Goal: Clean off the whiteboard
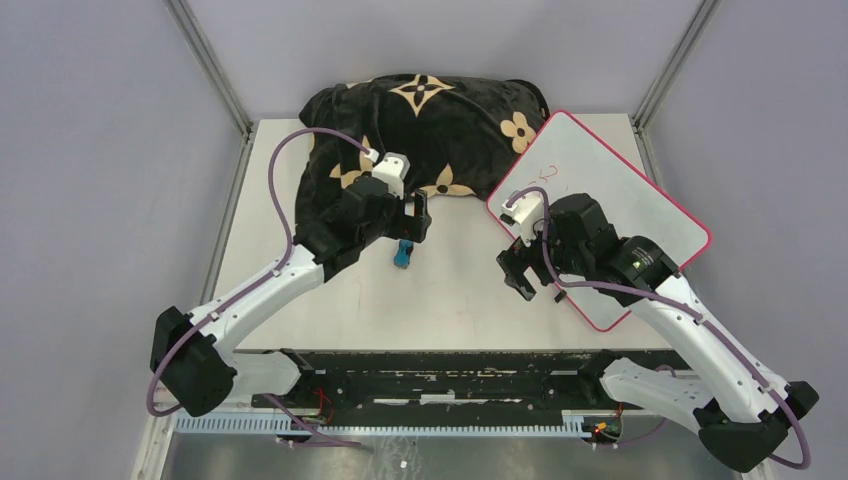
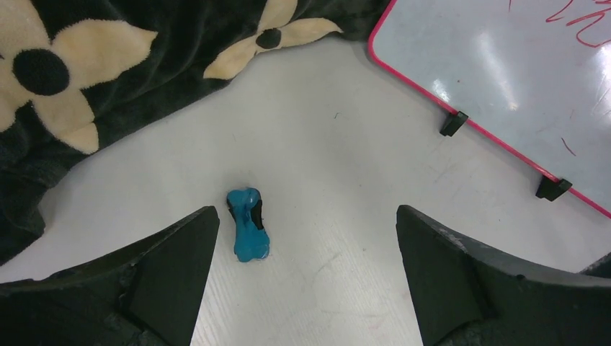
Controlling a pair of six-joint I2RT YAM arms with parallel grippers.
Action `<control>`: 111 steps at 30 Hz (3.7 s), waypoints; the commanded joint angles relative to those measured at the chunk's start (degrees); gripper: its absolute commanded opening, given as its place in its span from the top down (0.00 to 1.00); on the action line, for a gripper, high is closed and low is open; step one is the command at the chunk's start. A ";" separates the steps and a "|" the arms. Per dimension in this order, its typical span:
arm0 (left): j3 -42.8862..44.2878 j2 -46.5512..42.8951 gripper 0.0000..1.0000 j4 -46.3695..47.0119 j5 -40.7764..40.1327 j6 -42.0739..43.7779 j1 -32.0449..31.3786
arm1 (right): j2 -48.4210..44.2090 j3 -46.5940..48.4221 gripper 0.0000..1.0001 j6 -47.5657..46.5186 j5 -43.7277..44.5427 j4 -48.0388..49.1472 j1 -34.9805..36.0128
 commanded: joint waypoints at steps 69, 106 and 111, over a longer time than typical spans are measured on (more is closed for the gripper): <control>13.97 36.48 0.46 -14.88 -3.13 -0.67 3.39 | 0.04 1.41 0.09 -4.38 -4.46 -2.23 -2.82; 12.93 16.99 0.97 4.51 4.70 -1.38 -5.73 | -8.98 22.38 0.19 -4.29 31.01 -20.24 -4.40; 13.70 20.06 0.97 7.96 2.68 -0.09 -9.71 | -10.70 21.02 0.18 -5.55 34.68 -19.08 -5.22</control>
